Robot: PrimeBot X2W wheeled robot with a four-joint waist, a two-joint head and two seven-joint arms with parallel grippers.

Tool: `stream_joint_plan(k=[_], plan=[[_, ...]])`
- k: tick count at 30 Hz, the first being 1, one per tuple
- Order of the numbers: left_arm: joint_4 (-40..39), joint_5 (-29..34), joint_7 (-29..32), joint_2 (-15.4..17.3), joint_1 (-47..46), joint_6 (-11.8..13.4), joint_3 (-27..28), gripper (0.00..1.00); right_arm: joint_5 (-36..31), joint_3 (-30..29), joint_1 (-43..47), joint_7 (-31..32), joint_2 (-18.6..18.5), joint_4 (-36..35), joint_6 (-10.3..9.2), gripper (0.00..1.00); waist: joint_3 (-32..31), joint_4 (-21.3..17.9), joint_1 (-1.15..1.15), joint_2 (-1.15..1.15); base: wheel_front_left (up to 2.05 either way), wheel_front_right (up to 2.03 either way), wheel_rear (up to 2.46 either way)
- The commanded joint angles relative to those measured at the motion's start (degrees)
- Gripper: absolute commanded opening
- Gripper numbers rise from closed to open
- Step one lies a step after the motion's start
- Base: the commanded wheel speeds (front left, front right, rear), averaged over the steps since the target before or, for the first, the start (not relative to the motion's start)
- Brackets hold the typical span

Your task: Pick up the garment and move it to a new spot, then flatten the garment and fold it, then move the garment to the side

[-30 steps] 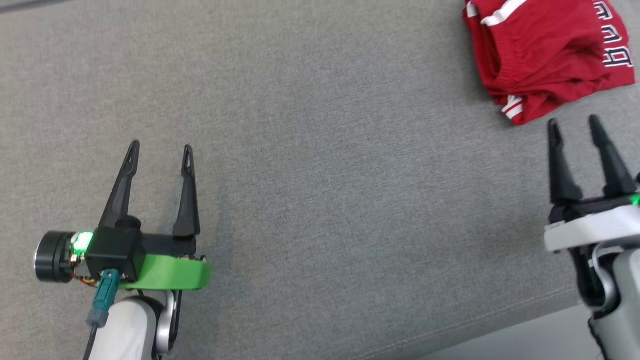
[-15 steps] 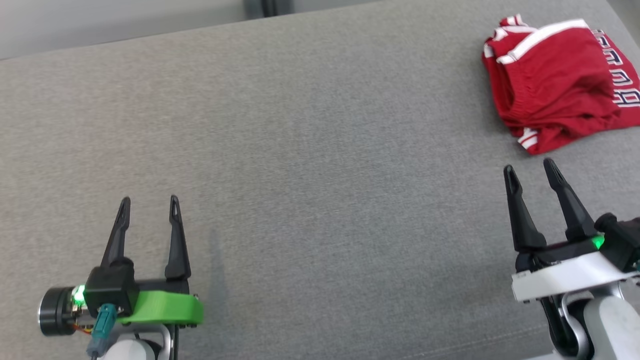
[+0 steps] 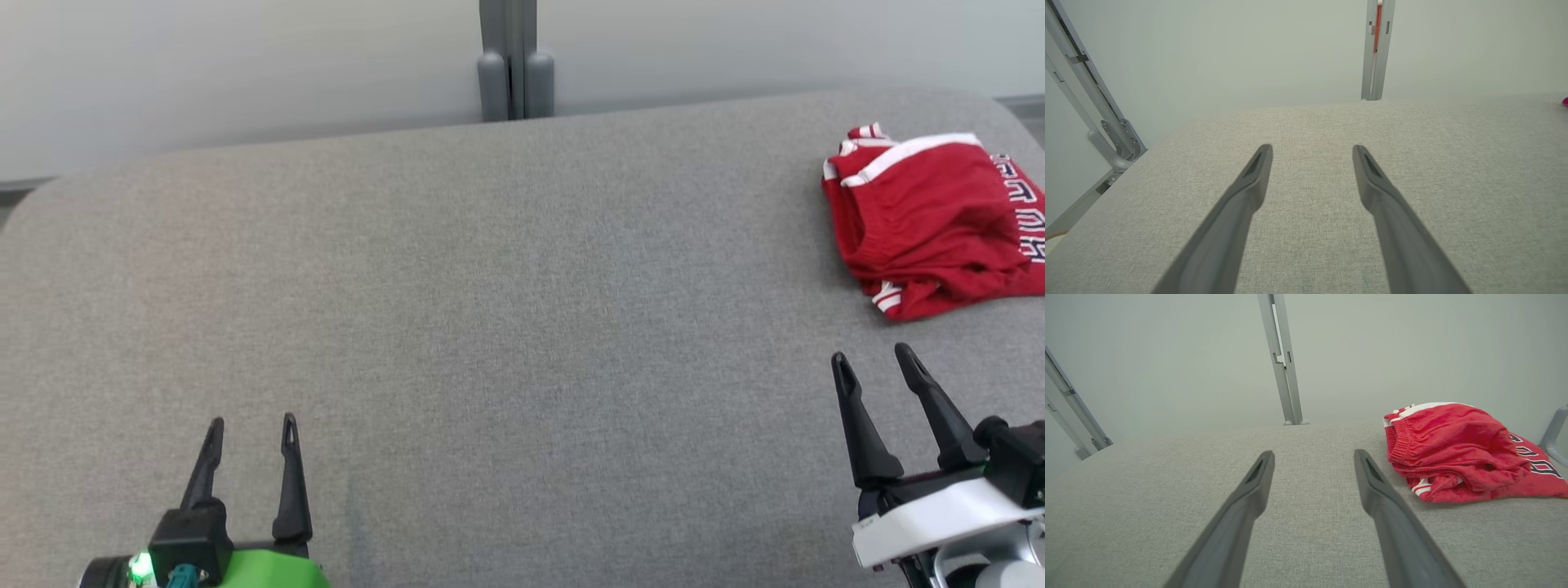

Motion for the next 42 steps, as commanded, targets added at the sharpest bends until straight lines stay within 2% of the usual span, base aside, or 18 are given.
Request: stream_joint_plan(k=[1,14,42], plan=[[0.21,-0.32,-0.23,0.39,1.36,-0.2,-0.11,1.0,-0.3,-0.16,1.35,0.34,-0.11,-0.5,-0.04,1.0,-3.07,0.88,0.0,0.0,0.0,0.0,0.0],[1.58,-1.58,-0.13,0.76,3.3,-0.7,-0.75,1.0,-0.51,-0.35,5.07,1.5,-0.11,-2.78,-0.04,1.0,-5.34,0.32,0.0,0.0,0.0,0.0,0.0],[2.53,-1.31,-1.02,1.71,1.48,0.25,-1.43,1.0,-0.89,-1.33,6.02,1.71,0.71,-4.09,-0.04,1.0,-4.0,0.98,0.0,0.0,0.0,0.0,0.0]])
